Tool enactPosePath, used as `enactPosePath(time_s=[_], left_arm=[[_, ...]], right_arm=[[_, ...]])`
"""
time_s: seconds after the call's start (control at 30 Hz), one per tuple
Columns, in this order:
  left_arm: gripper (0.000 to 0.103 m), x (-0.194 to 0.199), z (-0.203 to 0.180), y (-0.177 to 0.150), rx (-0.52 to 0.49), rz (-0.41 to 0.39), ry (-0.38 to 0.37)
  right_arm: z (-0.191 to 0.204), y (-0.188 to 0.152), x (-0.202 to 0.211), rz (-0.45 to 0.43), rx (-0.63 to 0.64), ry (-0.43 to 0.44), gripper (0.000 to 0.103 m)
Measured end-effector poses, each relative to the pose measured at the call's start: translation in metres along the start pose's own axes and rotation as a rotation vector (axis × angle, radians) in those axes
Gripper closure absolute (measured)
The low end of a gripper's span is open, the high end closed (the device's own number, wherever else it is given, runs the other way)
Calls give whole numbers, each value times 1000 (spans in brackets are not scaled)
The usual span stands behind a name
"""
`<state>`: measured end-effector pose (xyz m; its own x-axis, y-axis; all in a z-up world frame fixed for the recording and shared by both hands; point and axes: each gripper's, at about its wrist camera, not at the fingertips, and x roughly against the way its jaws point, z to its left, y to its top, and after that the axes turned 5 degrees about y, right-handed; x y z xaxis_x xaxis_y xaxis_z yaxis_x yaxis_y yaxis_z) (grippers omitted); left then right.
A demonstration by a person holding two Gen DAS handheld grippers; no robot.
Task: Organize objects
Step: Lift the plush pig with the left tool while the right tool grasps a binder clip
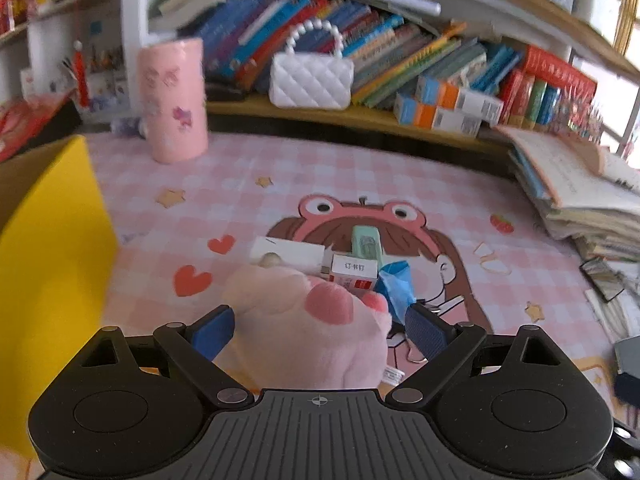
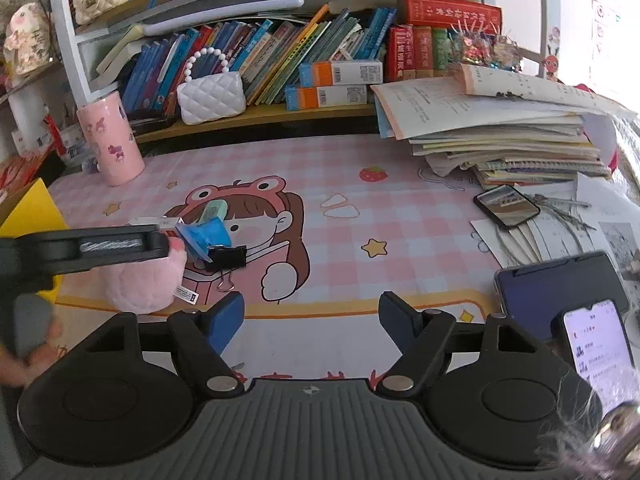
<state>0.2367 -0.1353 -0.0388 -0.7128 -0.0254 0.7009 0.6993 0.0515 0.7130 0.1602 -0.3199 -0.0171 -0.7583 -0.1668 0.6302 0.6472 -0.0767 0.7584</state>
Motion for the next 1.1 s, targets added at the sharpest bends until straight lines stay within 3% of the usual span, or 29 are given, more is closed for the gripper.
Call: enactPosePath(time_s=[0.07,0.23,0.4,0.63,0.93,1.0,1.07,1.1], left_arm=[[9,-10,-3,1,-16,-1,35],[12,-17,-4,0,-81,-21,35],[37,-3,6,-1,-112,-32,12],[38,47,51,-11,38,-25,-51],[37,99,78,-43,44,8,-57],[37,105,82,-47,50,12,-52],[37,111,86,-50,56,6,-50],[37,113,88,-50,57,0,-50]], right_arm=[[0,1,-2,1,13,5,29],[-2,2,-8,18,23,21,30],[6,5,-21,36,47,43,30],[30,13,-55,46,134,78,36],[64,19,-115,77,229,110,47],[67,20,-126,79,229,86,53],[66,21,-133,85,211,67,65],[65,21,-133,85,200,69,65]])
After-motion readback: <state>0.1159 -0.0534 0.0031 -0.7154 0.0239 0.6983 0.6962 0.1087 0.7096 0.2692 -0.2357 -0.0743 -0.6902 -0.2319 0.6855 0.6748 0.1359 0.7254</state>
